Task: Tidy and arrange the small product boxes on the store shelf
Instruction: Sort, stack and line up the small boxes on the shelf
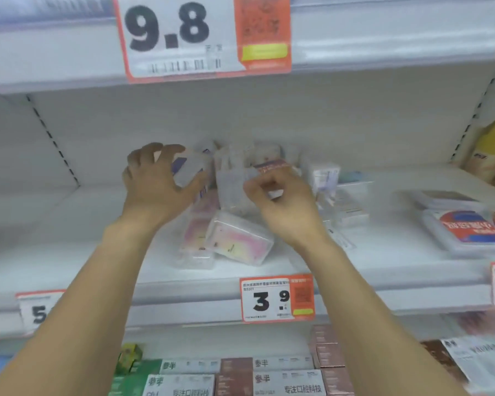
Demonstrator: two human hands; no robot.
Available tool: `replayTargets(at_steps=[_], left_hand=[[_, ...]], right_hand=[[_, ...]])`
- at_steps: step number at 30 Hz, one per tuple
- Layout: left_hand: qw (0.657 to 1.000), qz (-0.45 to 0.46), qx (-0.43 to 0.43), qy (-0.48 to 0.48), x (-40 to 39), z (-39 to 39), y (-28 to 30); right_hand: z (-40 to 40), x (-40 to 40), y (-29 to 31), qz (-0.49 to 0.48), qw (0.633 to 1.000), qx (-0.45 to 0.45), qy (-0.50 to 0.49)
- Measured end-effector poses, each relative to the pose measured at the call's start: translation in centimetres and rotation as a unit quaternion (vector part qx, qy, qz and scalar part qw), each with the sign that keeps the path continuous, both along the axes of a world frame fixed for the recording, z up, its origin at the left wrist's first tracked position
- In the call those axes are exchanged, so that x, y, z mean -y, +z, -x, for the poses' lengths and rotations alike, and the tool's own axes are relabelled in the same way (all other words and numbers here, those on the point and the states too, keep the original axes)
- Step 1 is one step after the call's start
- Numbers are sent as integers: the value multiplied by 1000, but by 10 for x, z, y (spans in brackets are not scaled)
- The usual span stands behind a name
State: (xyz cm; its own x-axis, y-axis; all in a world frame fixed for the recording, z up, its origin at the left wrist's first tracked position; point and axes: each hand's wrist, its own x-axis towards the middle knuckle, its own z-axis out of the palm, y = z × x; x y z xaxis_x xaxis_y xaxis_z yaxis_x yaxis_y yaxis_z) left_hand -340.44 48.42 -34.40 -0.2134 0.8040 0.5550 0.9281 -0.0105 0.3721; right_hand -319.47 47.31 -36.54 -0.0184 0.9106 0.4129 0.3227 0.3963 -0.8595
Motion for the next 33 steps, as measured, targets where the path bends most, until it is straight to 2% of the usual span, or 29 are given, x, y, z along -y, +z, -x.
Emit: replayTargets(at_steps=[5,8,13,17,21,24,27,30,33], left_hand=[[995,85,40,-30,4,24,-5],[993,72,75,-53,8,30,-4],[986,81,111,-98,18,43,0],[979,89,134,-127,27,46,7],[984,54,141,-99,21,53,9],[985,85,141,-58,15,58,4],[969,184,142,-82,14,60,-2],[962,192,160,-114,15,63,-4],[955,211,169,-122,19,65,0]], right_hand=[[18,-10,1,54,998,36,25],[26,-14,9,89,992,91,-4],[41,-22,18,133,954,265,-37],[54,-33,28,156,930,331,-20],[54,-41,32,150,908,390,-11],[42,-36,35,149,923,354,-13],[29,-25,40,133,963,232,-27],[24,-12,37,118,989,84,-41],[27,-2,35,76,996,9,-52]])
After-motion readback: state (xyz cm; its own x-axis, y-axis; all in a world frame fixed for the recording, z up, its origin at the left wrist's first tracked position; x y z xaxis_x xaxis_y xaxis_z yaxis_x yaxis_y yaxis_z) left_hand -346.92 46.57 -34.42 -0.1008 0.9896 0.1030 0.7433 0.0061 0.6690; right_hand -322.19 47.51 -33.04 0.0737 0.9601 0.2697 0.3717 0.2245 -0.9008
